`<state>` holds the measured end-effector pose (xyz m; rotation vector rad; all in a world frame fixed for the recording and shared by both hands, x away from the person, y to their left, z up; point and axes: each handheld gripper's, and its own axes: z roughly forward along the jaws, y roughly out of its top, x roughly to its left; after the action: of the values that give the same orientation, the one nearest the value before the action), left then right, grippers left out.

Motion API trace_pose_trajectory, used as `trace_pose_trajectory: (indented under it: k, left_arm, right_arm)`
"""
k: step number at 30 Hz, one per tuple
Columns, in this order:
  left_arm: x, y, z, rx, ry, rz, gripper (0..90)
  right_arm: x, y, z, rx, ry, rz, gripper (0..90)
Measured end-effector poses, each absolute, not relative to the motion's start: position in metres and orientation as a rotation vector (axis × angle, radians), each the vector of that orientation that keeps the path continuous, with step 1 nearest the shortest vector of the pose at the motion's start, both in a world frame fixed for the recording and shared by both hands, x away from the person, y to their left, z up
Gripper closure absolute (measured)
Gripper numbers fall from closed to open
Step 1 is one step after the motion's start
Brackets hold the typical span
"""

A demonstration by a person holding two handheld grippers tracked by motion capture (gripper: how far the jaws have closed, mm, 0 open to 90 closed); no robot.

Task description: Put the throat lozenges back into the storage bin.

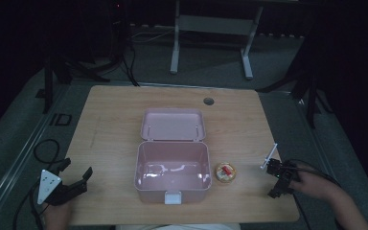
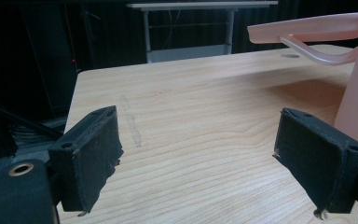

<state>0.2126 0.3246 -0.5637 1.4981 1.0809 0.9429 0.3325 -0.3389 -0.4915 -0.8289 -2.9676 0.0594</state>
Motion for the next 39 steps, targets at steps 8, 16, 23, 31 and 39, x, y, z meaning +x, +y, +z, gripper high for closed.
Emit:
trace_pose_trajectory:
  k: [8,16,23,31,39]
  left_arm:
    - [0.213,0.325,-0.564,1.499,1.079,0.943,14.8]
    - [0.213,0.325,-0.564,1.499,1.077,0.943,14.8]
    - [0.212,0.325,-0.564,1.496,1.076,0.936,14.8]
    - [0.212,0.325,-0.564,1.497,1.071,0.937,14.8]
    - [0.212,0.325,-0.564,1.500,1.066,0.933,14.8]
  right_arm:
    - [0.340,-0.314,-0.485,-0.746,-2.953,0.052,13.8]
    - [0.348,-0.283,-0.473,-0.663,-2.969,-0.037,13.1]
    - [0.357,-0.253,-0.470,-0.554,-3.009,-0.032,13.2]
    - [0.368,-0.223,-0.472,-0.473,-3.031,-0.027,13.3]
    - [0.371,-0.200,-0.484,-0.399,-3.069,-0.021,13.1]
